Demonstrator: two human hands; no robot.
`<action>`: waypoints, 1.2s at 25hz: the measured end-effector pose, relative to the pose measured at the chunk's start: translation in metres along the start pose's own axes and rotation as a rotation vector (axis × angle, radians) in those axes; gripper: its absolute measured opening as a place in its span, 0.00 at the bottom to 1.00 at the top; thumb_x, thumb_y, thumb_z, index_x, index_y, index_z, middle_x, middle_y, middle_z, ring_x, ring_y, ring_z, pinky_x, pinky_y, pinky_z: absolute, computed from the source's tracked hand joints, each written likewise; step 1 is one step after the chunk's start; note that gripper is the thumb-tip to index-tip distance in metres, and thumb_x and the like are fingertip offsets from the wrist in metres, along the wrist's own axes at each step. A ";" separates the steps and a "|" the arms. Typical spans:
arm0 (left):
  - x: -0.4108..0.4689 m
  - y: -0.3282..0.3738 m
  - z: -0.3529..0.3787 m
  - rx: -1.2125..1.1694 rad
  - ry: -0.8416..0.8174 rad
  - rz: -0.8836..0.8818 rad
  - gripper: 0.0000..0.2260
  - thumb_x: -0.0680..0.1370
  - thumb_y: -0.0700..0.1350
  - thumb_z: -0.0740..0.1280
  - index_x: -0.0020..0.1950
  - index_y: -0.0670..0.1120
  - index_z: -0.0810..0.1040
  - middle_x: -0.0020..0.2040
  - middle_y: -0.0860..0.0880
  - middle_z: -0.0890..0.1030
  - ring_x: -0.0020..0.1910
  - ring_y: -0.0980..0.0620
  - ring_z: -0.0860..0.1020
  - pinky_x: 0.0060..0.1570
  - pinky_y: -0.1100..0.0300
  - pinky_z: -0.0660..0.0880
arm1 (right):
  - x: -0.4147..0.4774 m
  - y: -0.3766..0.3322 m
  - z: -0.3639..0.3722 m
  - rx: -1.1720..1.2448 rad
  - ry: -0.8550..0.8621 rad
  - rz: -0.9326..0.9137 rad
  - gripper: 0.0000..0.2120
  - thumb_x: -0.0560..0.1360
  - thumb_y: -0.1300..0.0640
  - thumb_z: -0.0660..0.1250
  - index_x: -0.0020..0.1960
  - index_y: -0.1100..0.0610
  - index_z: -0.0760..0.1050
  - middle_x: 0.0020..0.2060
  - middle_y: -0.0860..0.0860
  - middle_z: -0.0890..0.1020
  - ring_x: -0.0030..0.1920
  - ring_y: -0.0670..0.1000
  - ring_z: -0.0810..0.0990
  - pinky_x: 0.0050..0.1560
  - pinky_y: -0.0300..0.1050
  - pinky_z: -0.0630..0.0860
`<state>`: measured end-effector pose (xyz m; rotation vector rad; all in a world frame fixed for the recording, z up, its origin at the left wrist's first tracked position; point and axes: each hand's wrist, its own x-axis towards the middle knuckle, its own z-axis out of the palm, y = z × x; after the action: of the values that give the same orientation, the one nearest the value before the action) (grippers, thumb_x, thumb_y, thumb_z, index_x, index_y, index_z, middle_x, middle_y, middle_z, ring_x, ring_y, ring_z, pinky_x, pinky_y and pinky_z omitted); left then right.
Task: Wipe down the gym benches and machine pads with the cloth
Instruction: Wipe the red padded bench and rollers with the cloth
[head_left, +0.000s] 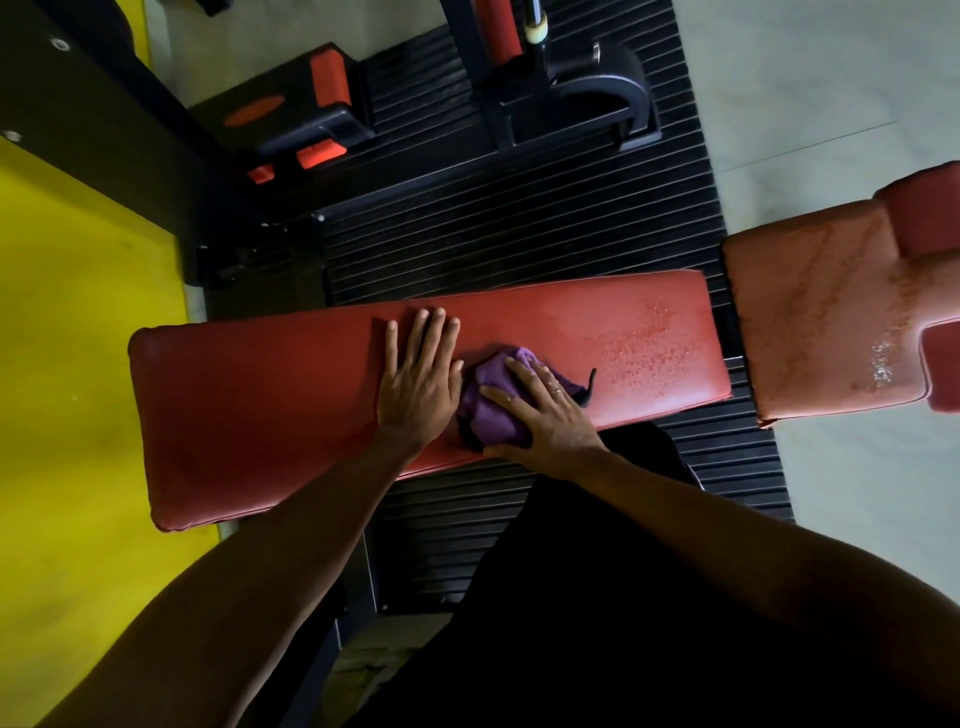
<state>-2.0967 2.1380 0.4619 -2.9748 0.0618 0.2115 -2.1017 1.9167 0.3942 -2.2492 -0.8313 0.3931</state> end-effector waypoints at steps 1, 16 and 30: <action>0.000 0.000 0.000 0.000 -0.002 0.016 0.25 0.85 0.53 0.53 0.80 0.46 0.61 0.80 0.45 0.61 0.80 0.45 0.57 0.77 0.38 0.49 | -0.010 0.015 -0.002 -0.022 -0.003 -0.002 0.40 0.73 0.28 0.63 0.80 0.43 0.62 0.82 0.57 0.56 0.81 0.62 0.52 0.80 0.60 0.53; 0.013 0.012 -0.002 -0.040 0.001 -0.004 0.26 0.81 0.51 0.58 0.79 0.46 0.65 0.79 0.46 0.65 0.79 0.45 0.60 0.77 0.36 0.48 | -0.010 0.038 -0.023 0.005 -0.034 0.273 0.40 0.74 0.29 0.65 0.81 0.39 0.57 0.83 0.52 0.50 0.82 0.60 0.50 0.77 0.60 0.57; 0.073 0.053 0.013 -0.076 -0.078 0.089 0.25 0.81 0.51 0.56 0.78 0.44 0.67 0.78 0.44 0.67 0.77 0.44 0.63 0.77 0.37 0.49 | 0.033 0.048 -0.035 0.085 0.121 0.518 0.36 0.75 0.36 0.69 0.79 0.43 0.62 0.80 0.56 0.59 0.78 0.63 0.56 0.71 0.67 0.68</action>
<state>-2.0289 2.0860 0.4300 -3.0390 0.1809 0.3475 -2.0381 1.8945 0.3846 -2.3621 -0.1546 0.5094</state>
